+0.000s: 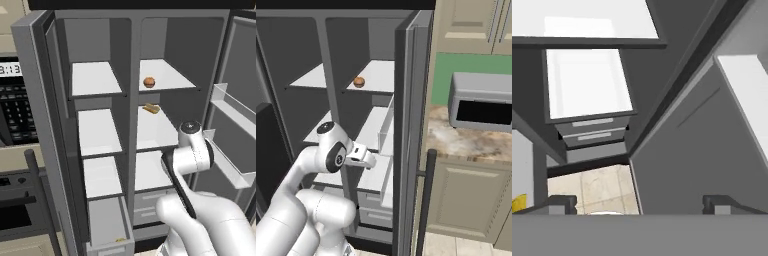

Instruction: Take the lemon and tangerine from the fridge shelf and place them in the freezer drawer to begin freezing them.

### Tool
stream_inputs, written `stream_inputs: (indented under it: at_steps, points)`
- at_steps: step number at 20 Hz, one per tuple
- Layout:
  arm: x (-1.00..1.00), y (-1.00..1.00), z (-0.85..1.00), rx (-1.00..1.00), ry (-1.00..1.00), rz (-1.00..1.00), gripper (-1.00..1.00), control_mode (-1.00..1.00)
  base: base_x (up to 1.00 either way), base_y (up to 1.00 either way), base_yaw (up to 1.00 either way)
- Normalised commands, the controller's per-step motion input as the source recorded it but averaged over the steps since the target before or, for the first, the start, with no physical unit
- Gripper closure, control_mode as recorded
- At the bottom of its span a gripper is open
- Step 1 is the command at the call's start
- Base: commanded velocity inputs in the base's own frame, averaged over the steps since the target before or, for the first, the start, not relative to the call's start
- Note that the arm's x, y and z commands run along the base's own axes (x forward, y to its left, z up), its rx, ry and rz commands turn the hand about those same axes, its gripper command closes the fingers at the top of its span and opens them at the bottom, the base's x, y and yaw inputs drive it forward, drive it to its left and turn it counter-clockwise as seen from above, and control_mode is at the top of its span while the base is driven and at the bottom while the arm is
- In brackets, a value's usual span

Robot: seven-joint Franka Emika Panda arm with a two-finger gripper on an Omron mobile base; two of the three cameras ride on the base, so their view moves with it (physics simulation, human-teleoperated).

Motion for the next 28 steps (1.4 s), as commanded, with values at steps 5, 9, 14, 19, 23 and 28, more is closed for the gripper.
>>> stream_inputs:
  at_steps: [5, 9, 14, 19, 23, 28]
  points:
    - [0.41, 0.00, 1.00, 0.00, -0.31, 0.03, -1.00, -1.00, 0.00, 0.00, 0.00]
    - [0.97, 0.10, 1.00, 0.00, -0.19, 0.05, -1.00, -1.00, 0.00, 0.00, 0.00]
    - [0.92, 0.20, 0.89, 0.00, -0.10, 0.07, -1.00, -1.00, 0.00, 0.00, 0.00]
    - [0.86, 0.29, 0.90, 0.00, -0.11, 0.09, -1.00, -1.00, 0.00, 0.00, 0.00]
    - [0.66, 0.26, 0.91, 0.00, -0.10, 0.10, -1.00, -1.00, 0.00, 0.00, 0.00]
    - [0.66, 0.17, 0.62, 0.00, -0.01, 0.08, -1.00, -1.00, 0.00, 0.00, 0.00]
